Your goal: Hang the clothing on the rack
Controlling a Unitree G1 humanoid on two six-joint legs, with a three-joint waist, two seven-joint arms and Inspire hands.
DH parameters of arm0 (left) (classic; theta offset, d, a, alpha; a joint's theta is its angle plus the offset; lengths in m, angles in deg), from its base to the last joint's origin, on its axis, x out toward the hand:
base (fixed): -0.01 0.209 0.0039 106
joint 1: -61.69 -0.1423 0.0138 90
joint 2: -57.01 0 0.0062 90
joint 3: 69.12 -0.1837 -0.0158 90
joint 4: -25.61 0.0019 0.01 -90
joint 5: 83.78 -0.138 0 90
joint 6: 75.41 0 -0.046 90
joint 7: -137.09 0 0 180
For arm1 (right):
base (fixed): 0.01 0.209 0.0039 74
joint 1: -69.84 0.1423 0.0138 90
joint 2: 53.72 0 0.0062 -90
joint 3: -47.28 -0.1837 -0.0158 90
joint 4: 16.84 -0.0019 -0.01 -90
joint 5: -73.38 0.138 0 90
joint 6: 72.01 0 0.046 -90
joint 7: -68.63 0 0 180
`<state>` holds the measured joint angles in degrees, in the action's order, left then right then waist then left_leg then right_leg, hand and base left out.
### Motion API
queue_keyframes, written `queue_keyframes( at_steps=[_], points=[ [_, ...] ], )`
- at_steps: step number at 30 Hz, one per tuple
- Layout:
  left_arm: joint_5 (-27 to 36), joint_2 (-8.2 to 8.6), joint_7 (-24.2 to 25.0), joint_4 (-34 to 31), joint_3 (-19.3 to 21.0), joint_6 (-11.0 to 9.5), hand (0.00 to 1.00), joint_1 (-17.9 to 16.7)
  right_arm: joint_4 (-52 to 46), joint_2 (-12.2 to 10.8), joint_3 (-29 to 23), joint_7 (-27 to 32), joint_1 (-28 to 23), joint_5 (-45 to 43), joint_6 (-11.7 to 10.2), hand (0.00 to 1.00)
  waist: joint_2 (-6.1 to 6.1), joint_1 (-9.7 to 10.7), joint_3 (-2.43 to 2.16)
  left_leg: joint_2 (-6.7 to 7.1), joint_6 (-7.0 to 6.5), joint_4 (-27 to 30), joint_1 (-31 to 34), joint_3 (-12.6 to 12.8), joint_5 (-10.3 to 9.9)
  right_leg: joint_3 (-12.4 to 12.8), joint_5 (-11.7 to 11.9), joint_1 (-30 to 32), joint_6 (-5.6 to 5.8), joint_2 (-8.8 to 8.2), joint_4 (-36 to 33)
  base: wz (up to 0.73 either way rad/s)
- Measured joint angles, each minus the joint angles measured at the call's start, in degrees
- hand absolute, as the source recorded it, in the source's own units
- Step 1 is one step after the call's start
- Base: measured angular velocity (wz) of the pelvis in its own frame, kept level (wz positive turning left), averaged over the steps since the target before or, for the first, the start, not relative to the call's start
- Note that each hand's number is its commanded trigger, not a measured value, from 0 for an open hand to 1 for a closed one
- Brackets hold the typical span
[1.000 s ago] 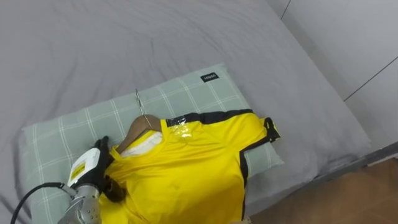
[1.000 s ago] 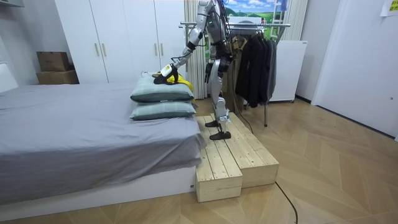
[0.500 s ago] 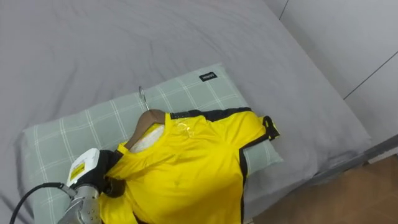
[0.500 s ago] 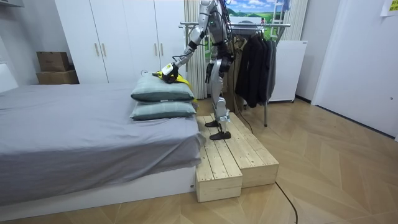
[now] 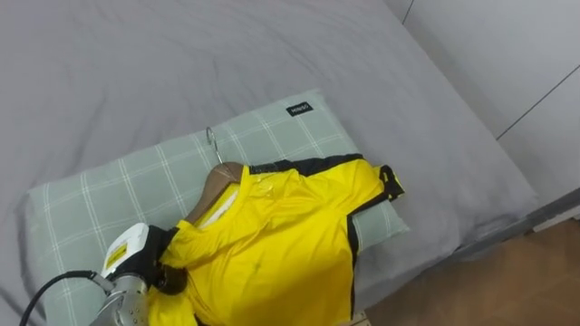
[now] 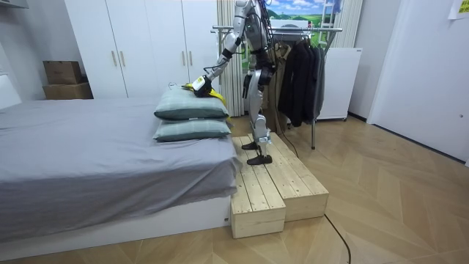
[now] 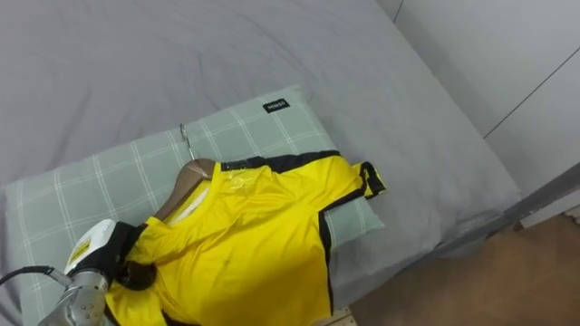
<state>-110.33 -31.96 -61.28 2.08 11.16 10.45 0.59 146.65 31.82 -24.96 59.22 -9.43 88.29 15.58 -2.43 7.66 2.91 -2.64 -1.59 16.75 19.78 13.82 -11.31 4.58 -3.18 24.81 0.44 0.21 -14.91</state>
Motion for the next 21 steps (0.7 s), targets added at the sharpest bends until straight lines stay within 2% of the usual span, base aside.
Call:
queue_keyframes(
  at_steps=[3,21],
  points=[
    [-0.37,0.10,-0.12,0.00,0.00,-0.04,1.00,-0.03,0.11,0.00,-0.57,0.00,0.04,-0.01,-0.02,0.00,0.26,0.04,0.15,0.00,-0.02,-0.02,-0.08,0.03,0.02,0.01,0.00,-0.04,0.00,0.00,0.01,0.00],
    [-0.63,0.39,-1.02,-0.12,-0.13,-0.16,1.00,-0.17,0.33,-0.06,-1.65,-0.90,0.36,-2.00,-0.03,0.00,0.56,0.12,-0.01,0.14,-0.20,-0.13,-0.85,-0.16,0.17,-0.13,0.00,-0.84,0.00,-0.14,-0.01,0.00]
  ],
)
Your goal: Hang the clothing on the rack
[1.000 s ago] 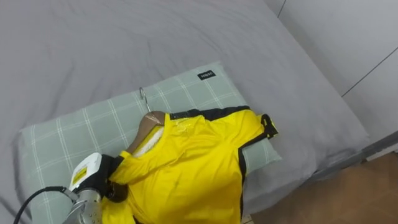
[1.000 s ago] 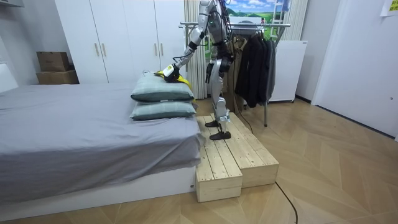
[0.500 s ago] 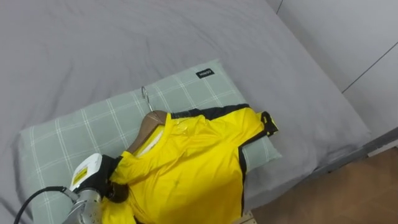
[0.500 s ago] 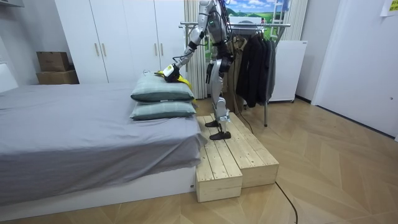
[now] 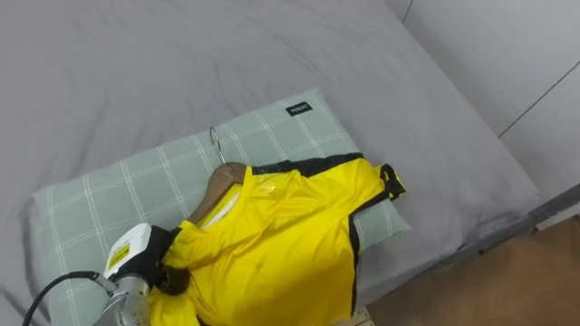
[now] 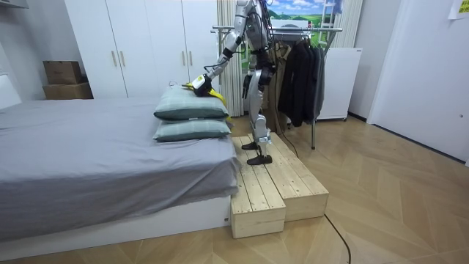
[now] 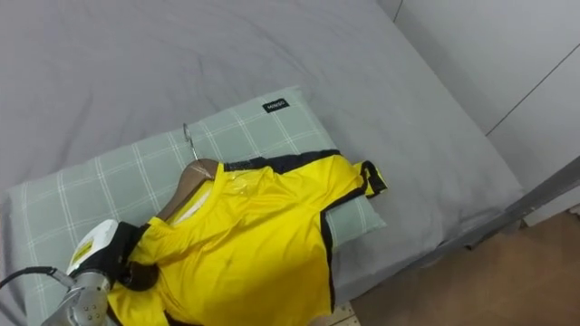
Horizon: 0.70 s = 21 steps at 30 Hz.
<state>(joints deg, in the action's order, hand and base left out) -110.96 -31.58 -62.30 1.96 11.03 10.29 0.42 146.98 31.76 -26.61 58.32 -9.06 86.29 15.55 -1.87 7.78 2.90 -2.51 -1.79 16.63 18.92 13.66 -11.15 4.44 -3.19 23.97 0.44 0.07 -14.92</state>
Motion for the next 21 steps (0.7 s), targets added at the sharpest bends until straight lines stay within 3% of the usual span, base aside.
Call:
queue_keyframes(
  at_steps=[6,9,14,21],
  points=[
    [-0.02,0.01,-0.15,-0.58,-0.11,-0.11,1.00,-0.53,0.41,0.01,-0.24,-0.52,-0.07,-0.01,-0.02,0.00,0.33,-0.11,-0.22,0.04,0.05,-1.30,-3.09,0.18,0.04,-0.88,-0.01,-2.68,0.00,-0.03,0.58,-0.02],
    [-0.01,0.38,-0.13,-1.26,-0.84,-0.23,1.00,-1.49,1.06,0.12,-0.47,-0.68,-0.17,0.07,-0.02,0.00,1.12,-0.11,-0.71,0.10,0.05,-1.58,-4.20,-0.10,0.03,-1.42,-0.01,-4.21,0.00,-0.15,1.30,0.05],
    [0.01,0.39,-0.07,-5.95,-1.16,-0.27,1.00,-5.70,1.51,0.64,-0.64,-0.59,-2.50,0.43,-0.10,0.00,2.74,-0.16,-1.71,0.25,0.18,-3.47,-8.53,-0.05,0.12,-1.47,-0.07,-8.15,0.06,-0.08,2.59,-0.01],
    [-0.67,0.63,-0.20,-13.88,-1.58,-1.08,1.00,-11.61,1.73,0.56,-1.93,0.29,-5.16,0.28,-1.42,0.00,3.25,-0.28,-2.14,0.34,0.47,-5.75,-14.42,0.29,0.28,-1.29,-0.34,-14.15,-0.18,0.11,5.15,-0.01]
  ],
)
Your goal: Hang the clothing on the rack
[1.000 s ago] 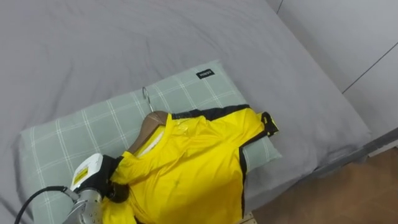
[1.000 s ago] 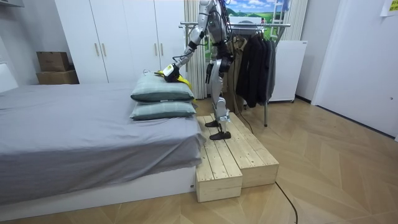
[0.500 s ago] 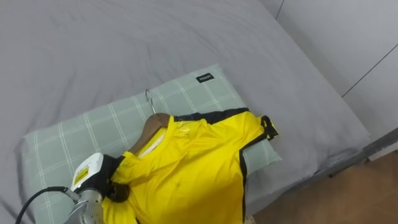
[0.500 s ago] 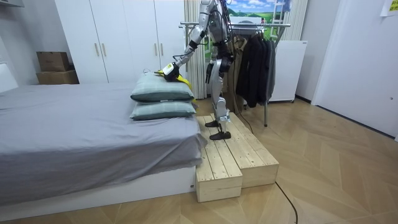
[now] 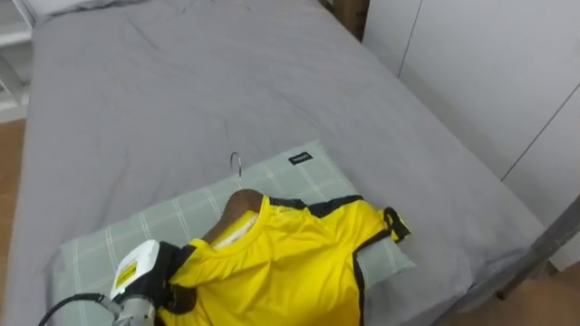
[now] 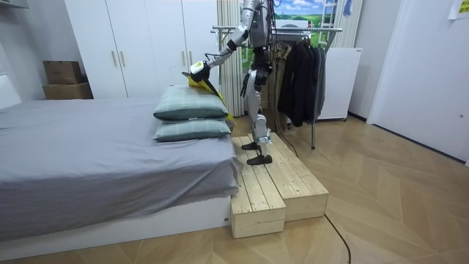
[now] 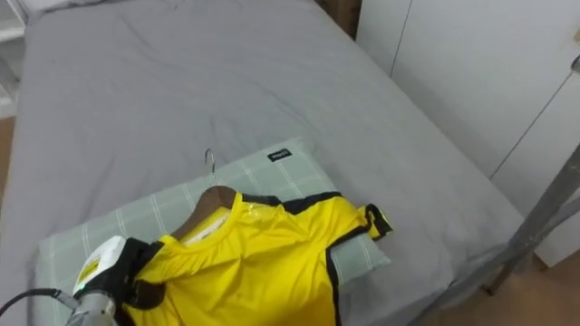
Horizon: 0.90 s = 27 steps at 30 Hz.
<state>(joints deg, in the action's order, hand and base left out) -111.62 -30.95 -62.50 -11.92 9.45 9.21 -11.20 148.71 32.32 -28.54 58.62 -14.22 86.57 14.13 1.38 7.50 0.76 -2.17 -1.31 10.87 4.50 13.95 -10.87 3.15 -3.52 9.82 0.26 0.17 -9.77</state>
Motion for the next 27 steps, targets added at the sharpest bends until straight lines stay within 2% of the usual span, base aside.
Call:
queue_keyframes(
  at_steps=[2,6,8,13,20,27],
  points=[
    [-1.17,-0.25,-0.52,-3.65,0.01,-0.04,1.00,-2.00,-0.10,0.01,-2.07,0.27,-1.22,0.39,-0.32,0.00,0.09,-0.18,-0.08,-0.06,0.06,-0.21,-0.96,0.00,0.03,-0.13,0.00,-0.75,-0.02,0.05,0.02,0.00],
    [-1.97,-0.58,-2.44,-7.40,0.05,-0.07,1.00,-2.54,-0.03,0.17,-3.26,1.22,-2.21,0.36,-0.32,0.00,0.05,-0.22,-0.13,-0.07,0.10,-0.77,-2.66,0.00,0.06,-0.14,-0.03,-2.27,-0.03,0.15,0.20,0.00],
    [-2.01,-0.73,-4.01,-9.27,0.05,-1.25,1.00,-2.72,-0.01,0.20,-3.75,1.22,-2.82,0.33,-0.32,0.00,0.07,-0.24,-0.27,-0.01,0.10,-1.29,-4.03,0.13,0.06,-0.07,-0.11,-3.35,0.06,0.16,0.18,0.00],
    [-2.10,-0.77,-5.90,-9.90,0.05,-3.41,1.00,-3.55,0.05,0.25,-4.09,1.12,-3.42,0.33,-0.28,0.00,-0.10,-0.10,-0.46,0.05,0.12,-1.51,-5.70,0.11,0.05,-0.07,-0.34,-5.08,0.09,0.15,0.33,0.00],
    [-2.09,-0.71,-7.09,-12.11,0.01,-3.53,1.00,-7.18,0.08,0.15,-4.23,1.12,-4.88,0.26,-0.21,0.00,-0.31,0.04,-0.97,-0.03,0.38,-1.78,-8.49,-0.31,-0.16,-0.19,-0.34,-8.27,0.04,0.30,2.01,0.03],
    [-1.89,-0.71,-8.44,-13.12,0.01,-4.44,1.00,-8.29,0.05,0.16,-5.47,1.21,-4.95,-2.16,-0.22,0.00,-0.16,0.08,-1.06,-0.08,0.42,-2.05,-9.27,-0.29,-0.18,-0.13,-0.34,-8.91,0.04,0.41,1.98,0.00]
  ],
)
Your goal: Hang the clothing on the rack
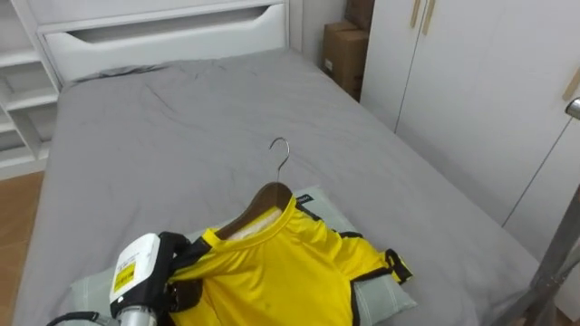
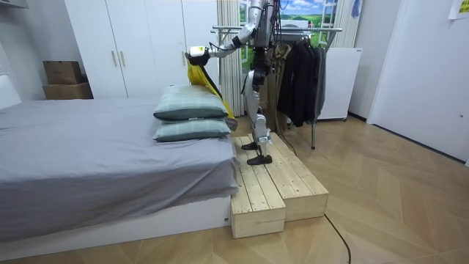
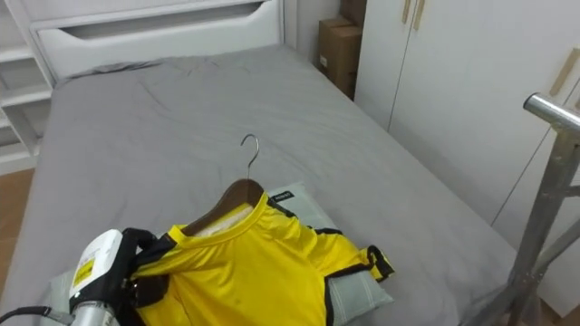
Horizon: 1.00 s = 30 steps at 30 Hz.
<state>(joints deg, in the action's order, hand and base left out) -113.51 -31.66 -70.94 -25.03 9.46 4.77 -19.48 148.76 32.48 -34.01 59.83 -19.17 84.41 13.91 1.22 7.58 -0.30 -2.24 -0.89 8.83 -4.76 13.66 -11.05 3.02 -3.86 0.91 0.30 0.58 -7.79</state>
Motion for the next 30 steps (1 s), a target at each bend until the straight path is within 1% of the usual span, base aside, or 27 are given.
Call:
queue_keyframes(
  at_steps=[4,10,12,13,14,17,18,21,23,25,27,30],
  points=[
    [0.28,0.00,-1.60,-0.14,0.00,-1.77,1.00,0.00,0.00,0.00,-0.15,0.01,-0.07,-0.01,-0.01,0.00,0.00,0.06,0.01,-0.01,0.00,-0.11,-0.19,0.00,0.00,0.01,0.00,-0.15,0.00,0.02,0.03,0.00],
    [0.36,-0.01,-1.68,-0.81,0.01,-1.96,1.00,0.00,0.02,-0.17,-3.27,0.05,-1.27,0.01,-0.05,0.00,-0.01,0.02,0.09,-0.02,0.12,-0.62,-1.19,0.07,-0.09,0.12,-0.20,-1.14,0.00,0.11,0.14,0.00],
    [0.44,-0.05,-1.67,-2.09,0.03,-1.96,1.00,-0.19,0.02,-0.21,-3.49,0.42,-1.65,-0.03,-0.05,0.00,-0.03,-0.16,0.33,-0.04,0.13,-0.94,-1.67,0.17,-0.08,0.26,-0.24,-1.57,-0.02,0.20,0.12,0.00],
    [1.14,-0.02,-1.67,-3.29,0.03,-2.07,1.00,-0.52,0.01,-0.29,-3.87,0.62,-1.82,-0.08,-0.04,0.00,-0.07,-0.17,0.44,-0.05,0.14,-1.13,-2.08,0.19,-0.08,0.44,-0.40,-1.89,-0.05,0.25,0.12,0.00],
    [2.73,-0.01,-1.65,-3.77,0.03,-2.60,1.00,-0.53,-0.05,-0.37,-3.83,0.83,-1.82,-0.10,-0.03,0.00,-0.09,-0.22,0.47,-0.05,0.18,-1.29,-2.42,0.21,-0.10,0.67,-0.53,-2.06,-0.07,0.34,0.11,-0.03],
    [6.79,-0.07,-1.33,-6.12,0.04,-2.75,1.00,-0.54,-0.14,-0.32,-3.89,1.47,-1.71,-0.50,-0.04,0.00,-0.25,-0.21,0.58,-0.14,0.32,-1.45,-2.83,0.27,-0.19,0.79,-0.71,-2.46,-0.14,0.48,0.08,0.00],
    [7.23,-0.09,-1.20,-6.67,0.05,-2.75,1.00,-0.54,-0.14,-0.28,-3.93,1.82,-1.67,-0.74,-0.04,0.00,-0.28,-0.21,0.61,-0.15,0.32,-1.46,-2.85,0.27,-0.19,0.78,-0.71,-2.50,-0.14,0.48,0.10,0.00],
    [8.15,-0.11,-0.16,-7.26,0.05,-3.02,1.00,-0.54,-0.14,-0.17,-4.48,3.14,-1.64,-2.59,-0.05,0.00,-0.30,-0.21,0.62,-0.21,0.40,-1.47,-3.22,0.25,-0.24,0.71,-0.77,-2.90,-0.14,0.53,0.11,0.00],
    [10.63,-0.13,0.80,-8.05,0.05,-3.02,1.00,-0.54,-0.17,-0.19,-4.51,4.21,-1.19,-4.80,-0.05,0.00,-0.37,-0.10,0.67,-0.21,0.40,-1.47,-3.27,0.22,-0.26,0.44,-0.78,-2.92,-0.14,0.49,0.08,0.00],
    [12.32,-0.16,1.21,-9.05,0.03,-3.01,1.00,-0.54,-0.23,-0.20,-4.50,5.15,-0.74,-5.21,-0.02,0.00,-0.41,-0.09,0.68,-0.21,0.40,-1.47,-3.21,0.11,-0.26,0.09,-0.80,-2.93,-0.15,0.43,0.05,0.04],
    [13.70,-0.23,1.57,-10.12,0.04,-3.01,1.00,-0.53,-0.27,-0.20,-4.82,6.02,0.18,-6.05,0.37,0.00,-0.44,-0.17,0.69,-0.21,0.41,-1.42,-3.06,0.05,-0.26,0.06,-0.85,-2.87,-0.21,0.43,0.05,0.02],
    [16.43,-0.49,2.52,-11.47,0.04,-3.01,1.00,-0.53,-0.68,-0.03,-6.25,7.66,1.92,-7.05,0.39,0.00,-0.41,-0.18,0.65,-0.21,0.42,-1.35,-3.01,-0.21,-0.24,-0.04,-0.97,-2.90,-0.30,0.44,0.02,0.03]
  ],
)
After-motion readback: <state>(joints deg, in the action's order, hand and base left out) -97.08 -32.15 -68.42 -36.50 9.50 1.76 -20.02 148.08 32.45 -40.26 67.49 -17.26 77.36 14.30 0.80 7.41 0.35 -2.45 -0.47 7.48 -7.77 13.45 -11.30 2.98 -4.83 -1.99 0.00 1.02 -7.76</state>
